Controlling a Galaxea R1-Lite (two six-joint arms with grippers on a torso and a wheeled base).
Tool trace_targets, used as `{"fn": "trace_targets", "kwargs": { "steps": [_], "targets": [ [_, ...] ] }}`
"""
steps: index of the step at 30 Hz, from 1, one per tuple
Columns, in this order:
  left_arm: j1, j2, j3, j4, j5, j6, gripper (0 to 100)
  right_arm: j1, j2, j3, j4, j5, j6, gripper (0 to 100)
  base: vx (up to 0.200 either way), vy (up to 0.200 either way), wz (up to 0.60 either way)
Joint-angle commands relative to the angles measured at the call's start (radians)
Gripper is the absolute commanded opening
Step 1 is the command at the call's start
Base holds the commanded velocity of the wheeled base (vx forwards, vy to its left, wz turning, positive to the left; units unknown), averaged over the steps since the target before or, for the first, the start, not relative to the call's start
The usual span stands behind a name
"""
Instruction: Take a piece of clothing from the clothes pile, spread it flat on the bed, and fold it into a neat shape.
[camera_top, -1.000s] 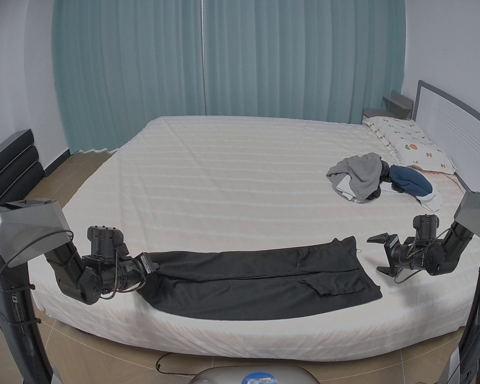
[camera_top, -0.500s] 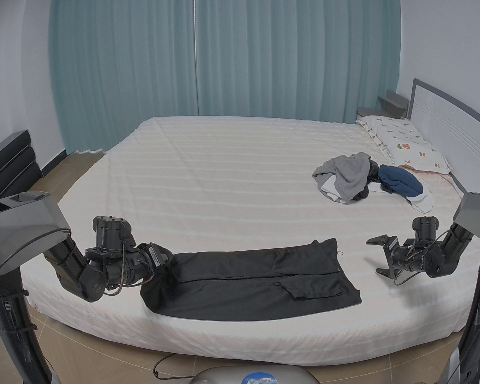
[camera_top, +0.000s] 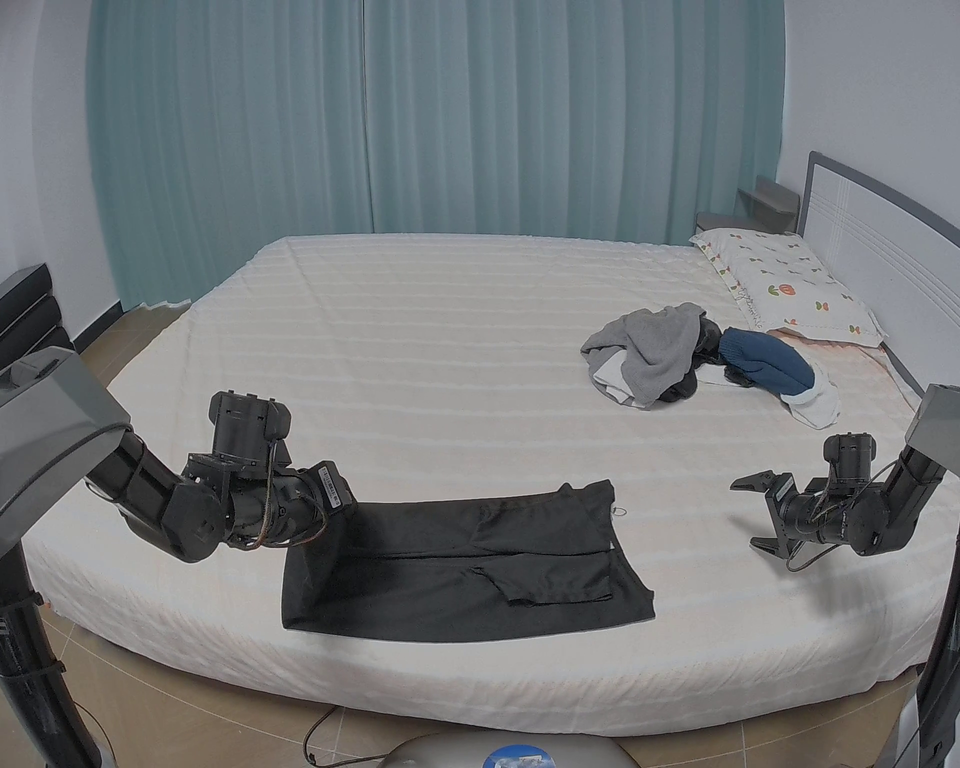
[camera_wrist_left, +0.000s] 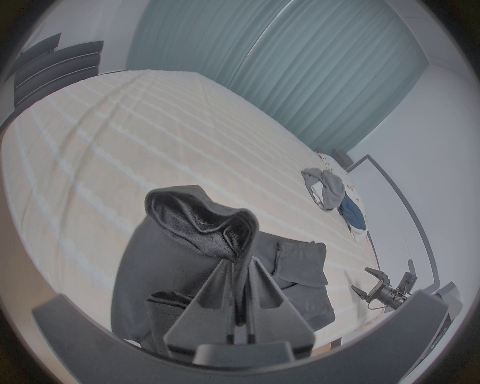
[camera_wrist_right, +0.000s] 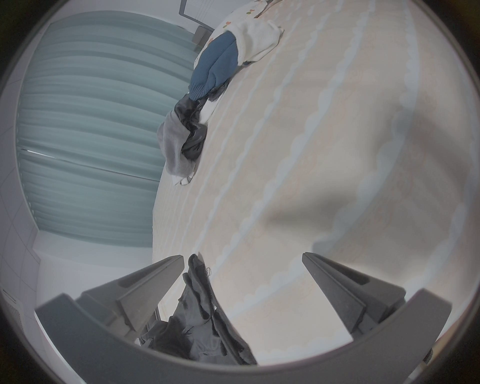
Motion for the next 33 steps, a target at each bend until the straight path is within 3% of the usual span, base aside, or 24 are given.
{"fn": "trace_targets", "kwargs": {
  "steps": [1,17,29,30,33],
  "targets": [
    [-0.053,-0.009,-0.082,0.067,0.0,0.0,0,0.0,0.002,0.001,0.0,0.001,0.0,100,0.0,-0.2,0.0],
    [-0.191,0.125,-0.288,0.173,0.015,-0.045,0,0.008,0.01,0.005,0.0,-0.004,-0.006,100,0.0,-0.2,0.0],
    [-0.222,0.204,-0.364,0.198,0.02,-0.118,0,0.011,0.013,0.005,0.0,-0.005,-0.013,100,0.0,0.0,0.0],
    [-0.228,0.206,-0.364,0.199,0.019,-0.134,100,0.011,0.013,0.005,0.0,-0.005,-0.02,100,0.0,0.0,0.0],
    [-0.236,0.207,-0.364,0.198,0.017,-0.147,100,0.011,0.014,0.005,0.0,-0.005,-0.021,100,0.0,0.0,0.0]
  ]
}}
